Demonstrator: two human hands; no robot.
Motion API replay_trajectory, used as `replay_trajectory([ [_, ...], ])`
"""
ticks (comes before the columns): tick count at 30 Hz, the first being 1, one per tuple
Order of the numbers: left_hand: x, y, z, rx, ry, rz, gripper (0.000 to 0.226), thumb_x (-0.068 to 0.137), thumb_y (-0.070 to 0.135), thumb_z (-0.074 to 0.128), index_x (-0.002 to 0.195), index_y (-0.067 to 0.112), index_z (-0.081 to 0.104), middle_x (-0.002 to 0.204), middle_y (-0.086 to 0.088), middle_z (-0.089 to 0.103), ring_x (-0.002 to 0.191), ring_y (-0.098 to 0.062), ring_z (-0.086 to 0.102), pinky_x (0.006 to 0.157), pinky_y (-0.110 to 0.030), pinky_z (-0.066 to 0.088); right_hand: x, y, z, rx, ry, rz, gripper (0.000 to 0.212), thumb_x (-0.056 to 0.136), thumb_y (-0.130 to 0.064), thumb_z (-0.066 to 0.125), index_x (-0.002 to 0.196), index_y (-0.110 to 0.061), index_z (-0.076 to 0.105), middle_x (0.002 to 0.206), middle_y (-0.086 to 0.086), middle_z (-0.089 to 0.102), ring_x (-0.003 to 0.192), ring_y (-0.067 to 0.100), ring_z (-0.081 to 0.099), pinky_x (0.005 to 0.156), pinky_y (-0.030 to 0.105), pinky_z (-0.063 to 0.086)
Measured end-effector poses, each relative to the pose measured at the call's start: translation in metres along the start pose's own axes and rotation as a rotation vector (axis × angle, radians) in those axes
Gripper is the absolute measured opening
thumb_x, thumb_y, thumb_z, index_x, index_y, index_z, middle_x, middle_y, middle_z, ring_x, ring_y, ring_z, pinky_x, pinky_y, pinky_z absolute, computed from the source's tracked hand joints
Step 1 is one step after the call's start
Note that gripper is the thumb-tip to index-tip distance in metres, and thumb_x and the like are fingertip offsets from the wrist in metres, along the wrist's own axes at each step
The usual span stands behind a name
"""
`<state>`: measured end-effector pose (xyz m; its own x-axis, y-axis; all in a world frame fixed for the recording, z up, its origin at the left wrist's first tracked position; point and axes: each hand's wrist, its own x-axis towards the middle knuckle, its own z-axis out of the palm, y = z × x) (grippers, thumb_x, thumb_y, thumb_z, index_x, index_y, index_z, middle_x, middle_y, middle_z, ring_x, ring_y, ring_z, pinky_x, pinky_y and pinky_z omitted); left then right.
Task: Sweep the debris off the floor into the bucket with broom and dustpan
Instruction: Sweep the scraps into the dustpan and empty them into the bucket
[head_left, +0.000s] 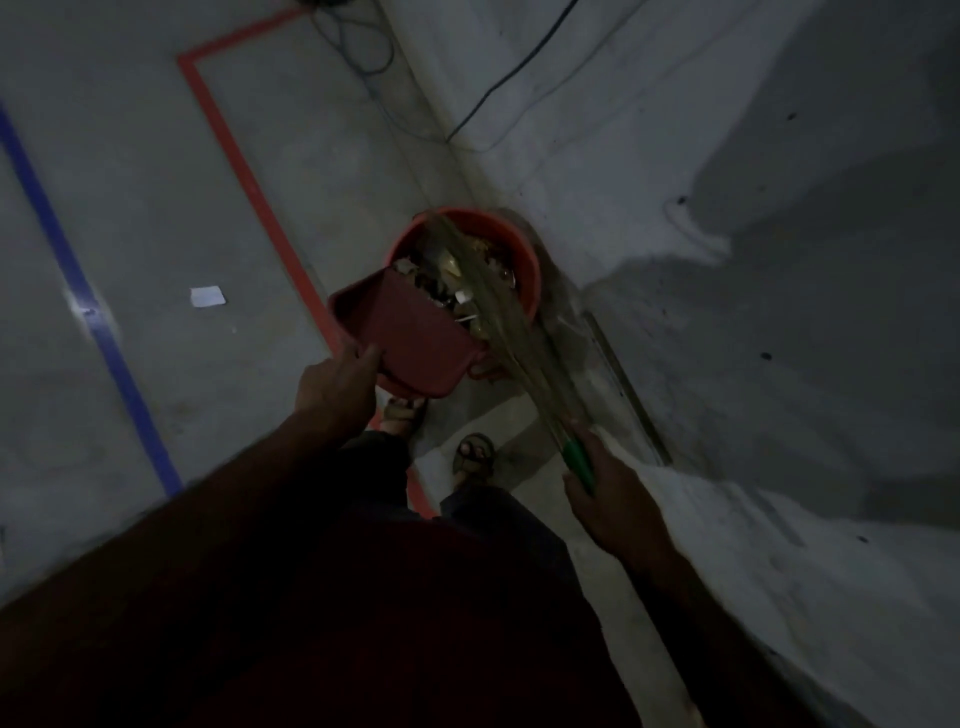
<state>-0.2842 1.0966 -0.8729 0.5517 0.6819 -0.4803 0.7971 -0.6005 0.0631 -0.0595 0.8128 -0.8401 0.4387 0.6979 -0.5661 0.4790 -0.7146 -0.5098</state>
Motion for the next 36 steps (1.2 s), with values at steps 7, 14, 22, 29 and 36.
replay_trajectory([
  [7, -0.061, -0.001, -0.007, -0.016, 0.102, -0.067, 0.05, 0.091, 0.019, 0.059, 0.139, 0.017, 0.045, 0.12, -0.018, 0.055, 0.095, -0.039, 0.061, 0.069, -0.042, 0.044, -0.015, -0.031, -0.011, -0.015, 0.058, -0.297, 0.064, 0.098, -0.039, 0.053, 0.155, -0.04, 0.023, 0.148, -0.007, 0.046, 0.127, 0.012, 0.052, 0.098, 0.033, 0.049],
  [14, -0.118, -0.035, -0.01, -0.105, 0.267, -0.217, 0.043, 0.096, 0.024, 0.056, 0.138, 0.019, 0.047, 0.109, -0.016, 0.059, 0.085, -0.039, 0.061, 0.064, -0.039, 0.038, -0.004, -0.095, 0.004, -0.195, 0.065, -0.569, 0.065, 0.097, -0.051, 0.042, 0.157, -0.038, 0.019, 0.15, -0.001, 0.047, 0.131, 0.019, 0.05, 0.102, 0.038, 0.047],
  [22, -0.206, -0.123, 0.006, -0.23, 0.43, -0.518, 0.035, 0.098, 0.022, 0.055, 0.132, 0.018, 0.048, 0.101, -0.015, 0.058, 0.072, -0.034, 0.058, 0.056, -0.036, 0.035, -0.007, -0.208, 0.044, -0.443, -0.005, -0.894, 0.062, 0.101, -0.048, 0.039, 0.155, -0.048, 0.009, 0.136, 0.007, 0.056, 0.106, 0.022, 0.06, 0.083, 0.033, 0.053],
  [29, -0.325, -0.219, 0.056, -0.353, 0.45, -0.865, 0.031, 0.097, 0.022, 0.052, 0.127, 0.019, 0.052, 0.097, -0.013, 0.055, 0.075, -0.037, 0.058, 0.06, -0.038, 0.041, -0.03, -0.319, 0.143, -0.648, -0.157, -1.069, 0.067, 0.1, -0.045, 0.042, 0.155, -0.047, 0.004, 0.096, 0.004, 0.057, 0.071, 0.02, 0.055, 0.057, 0.039, 0.053],
  [36, -0.435, -0.279, 0.106, -0.41, 0.467, -1.177, 0.025, 0.095, 0.022, 0.054, 0.12, 0.018, 0.053, 0.097, -0.012, 0.06, 0.077, -0.034, 0.061, 0.069, -0.04, 0.042, -0.071, -0.416, 0.248, -0.77, -0.321, -1.248, 0.064, 0.102, -0.046, 0.041, 0.155, -0.047, 0.004, 0.095, -0.002, 0.05, 0.071, 0.015, 0.054, 0.062, 0.037, 0.054],
])
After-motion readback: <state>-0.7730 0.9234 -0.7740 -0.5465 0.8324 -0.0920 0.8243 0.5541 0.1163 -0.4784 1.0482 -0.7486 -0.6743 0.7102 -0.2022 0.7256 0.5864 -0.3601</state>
